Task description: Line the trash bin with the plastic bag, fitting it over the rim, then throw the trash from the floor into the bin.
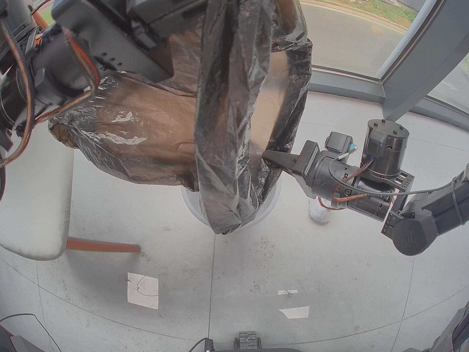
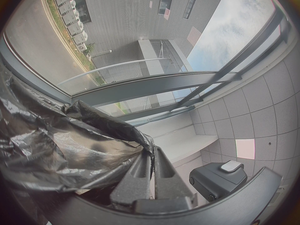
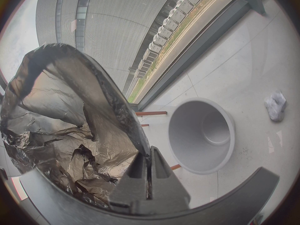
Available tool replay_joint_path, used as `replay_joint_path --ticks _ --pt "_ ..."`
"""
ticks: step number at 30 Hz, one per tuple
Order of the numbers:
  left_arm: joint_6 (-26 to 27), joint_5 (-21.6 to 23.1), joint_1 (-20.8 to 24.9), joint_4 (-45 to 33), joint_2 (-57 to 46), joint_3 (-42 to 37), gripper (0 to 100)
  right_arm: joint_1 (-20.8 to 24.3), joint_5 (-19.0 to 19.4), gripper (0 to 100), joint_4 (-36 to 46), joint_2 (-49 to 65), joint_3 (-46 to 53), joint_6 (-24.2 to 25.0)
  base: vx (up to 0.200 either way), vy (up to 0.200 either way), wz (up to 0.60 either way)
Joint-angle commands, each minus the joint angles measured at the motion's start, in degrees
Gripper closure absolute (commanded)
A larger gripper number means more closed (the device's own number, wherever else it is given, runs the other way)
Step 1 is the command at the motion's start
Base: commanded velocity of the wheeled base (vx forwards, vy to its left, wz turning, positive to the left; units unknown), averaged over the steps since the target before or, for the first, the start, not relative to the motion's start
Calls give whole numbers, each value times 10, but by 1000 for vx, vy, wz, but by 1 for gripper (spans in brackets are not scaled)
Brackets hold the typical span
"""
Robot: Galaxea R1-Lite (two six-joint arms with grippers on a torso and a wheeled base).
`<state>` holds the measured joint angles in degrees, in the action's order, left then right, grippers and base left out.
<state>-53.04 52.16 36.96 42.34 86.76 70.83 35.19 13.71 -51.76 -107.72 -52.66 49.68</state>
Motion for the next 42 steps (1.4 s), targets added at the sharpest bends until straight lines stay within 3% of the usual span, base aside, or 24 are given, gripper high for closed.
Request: replay_joint_path --ticks 1,4,10,11,14,18,21,27,28,34,42 --pt "0 10 -1 0 11 -1 100 -7 1 100 3 25 2 -2 200 0 0" --pt "3 12 -1 0 16 -10 100 -8 0 100 25 60 25 -5 200 0 0" --pt "14 8 -2 0 14 -53 100 -16 27 100 242 207 46 -39 67 0 0" --pt "14 8 -2 0 14 -53 100 -16 27 100 242 207 46 -39 0 0 0" --pt "17 12 1 0 9 -99 100 -47 86 100 402 295 41 -83 0 0 0" --pt "17 13 2 6 9 -144 100 -73 106 100 493 329 42 -151 0 0 0" --pt "13 13 3 24 16 -166 100 -94 107 100 511 328 41 -190 0 0 0" --pt "20 14 4 71 53 -201 100 -102 106 100 513 327 26 -196 0 0 0" --pt "16 14 3 125 77 -218 100 -101 106 100 508 326 24 -197 0 0 0" --pt "-5 8 -3 277 154 -238 100 -100 106 100 513 327 12 -196 0 0 0" --pt "-57 7 -3 363 173 -293 100 -100 106 100 526 328 5 -197 0 0 0"
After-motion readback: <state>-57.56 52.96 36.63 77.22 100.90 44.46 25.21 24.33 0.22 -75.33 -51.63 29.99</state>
